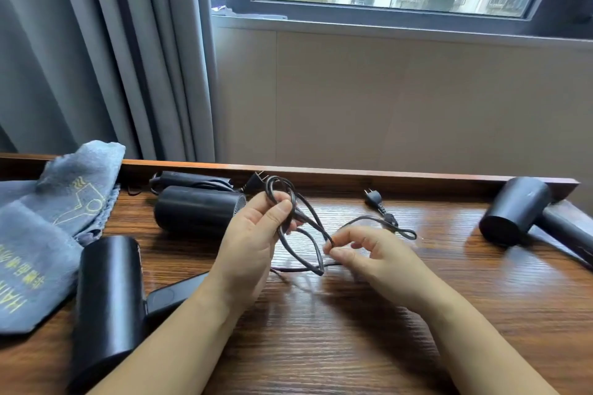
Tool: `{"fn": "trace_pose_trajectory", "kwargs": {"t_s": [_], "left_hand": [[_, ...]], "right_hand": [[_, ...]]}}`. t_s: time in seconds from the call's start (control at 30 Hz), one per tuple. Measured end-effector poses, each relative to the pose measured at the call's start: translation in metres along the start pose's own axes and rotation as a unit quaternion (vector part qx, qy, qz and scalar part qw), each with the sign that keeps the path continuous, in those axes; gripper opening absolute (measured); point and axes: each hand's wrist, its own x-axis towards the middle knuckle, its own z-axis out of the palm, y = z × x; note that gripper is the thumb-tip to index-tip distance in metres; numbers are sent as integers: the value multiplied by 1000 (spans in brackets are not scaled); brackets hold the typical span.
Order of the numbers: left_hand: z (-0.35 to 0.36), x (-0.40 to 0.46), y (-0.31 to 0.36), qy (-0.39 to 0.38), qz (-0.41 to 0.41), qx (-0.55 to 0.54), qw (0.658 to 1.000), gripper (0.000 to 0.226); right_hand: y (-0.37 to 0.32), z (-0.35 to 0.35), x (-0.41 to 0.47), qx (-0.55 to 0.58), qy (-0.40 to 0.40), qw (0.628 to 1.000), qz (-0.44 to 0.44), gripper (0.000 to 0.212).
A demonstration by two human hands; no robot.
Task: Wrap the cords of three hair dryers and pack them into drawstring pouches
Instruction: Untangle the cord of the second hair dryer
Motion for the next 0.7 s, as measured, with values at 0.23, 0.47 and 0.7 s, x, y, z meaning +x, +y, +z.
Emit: {"fn": "trace_pose_trajectory", "kwargs": {"t_s": [0.23,0.47,0.7], "left_hand": [[1,-3,-2,3,8,176,984,30],[1,-5,4,5,-8,147,989,42],[3,-7,0,-63,-82,94,990,26]], "right_hand": [[-1,-3,0,36,146,987,-50,21],[-6,-6,0,98,182,977,-41,25],[-7,8,-2,133,87,987,-29,11]]}}
